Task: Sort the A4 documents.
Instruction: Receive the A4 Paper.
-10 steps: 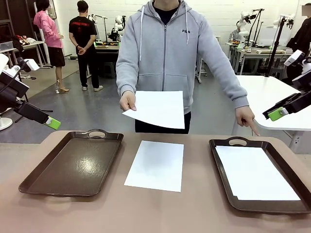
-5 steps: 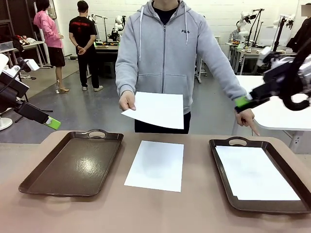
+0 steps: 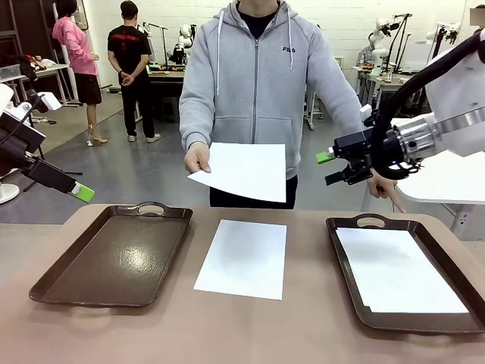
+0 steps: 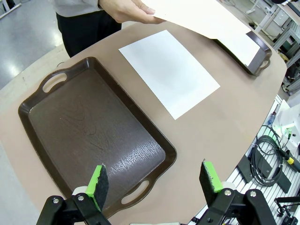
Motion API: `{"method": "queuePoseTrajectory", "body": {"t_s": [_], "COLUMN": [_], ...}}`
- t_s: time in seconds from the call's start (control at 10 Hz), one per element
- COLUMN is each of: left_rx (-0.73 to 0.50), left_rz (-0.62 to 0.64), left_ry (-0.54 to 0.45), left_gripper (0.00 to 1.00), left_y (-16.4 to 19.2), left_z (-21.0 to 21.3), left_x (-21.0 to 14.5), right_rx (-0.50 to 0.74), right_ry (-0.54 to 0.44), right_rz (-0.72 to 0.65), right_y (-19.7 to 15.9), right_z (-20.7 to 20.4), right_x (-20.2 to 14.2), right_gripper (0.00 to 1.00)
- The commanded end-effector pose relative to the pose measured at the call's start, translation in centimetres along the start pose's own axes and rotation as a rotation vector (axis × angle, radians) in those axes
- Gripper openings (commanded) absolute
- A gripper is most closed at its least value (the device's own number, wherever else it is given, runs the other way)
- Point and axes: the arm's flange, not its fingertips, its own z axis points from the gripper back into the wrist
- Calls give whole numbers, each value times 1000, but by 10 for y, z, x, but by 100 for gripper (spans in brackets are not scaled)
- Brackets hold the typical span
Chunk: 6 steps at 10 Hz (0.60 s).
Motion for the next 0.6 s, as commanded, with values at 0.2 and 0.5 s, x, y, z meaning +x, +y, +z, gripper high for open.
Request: {"method": "queuePoseTrajectory", "body": {"t_s": [0.2, 0.5], "left_rx": [-7, -7], "left_rz": [1, 1], "left_ry": [-3, -3], "left_gripper": [100, 100], "left_y": [1, 1], "left_z": [0, 0], "left_x": [0, 0], "right_rx": [147, 205], "right_ry": [-131, -122], "right_rz": [-78, -119], "right_y": [-7, -10], "right_z": [-39, -69], "right_x": [13, 6], "right_gripper": [100, 100]}}
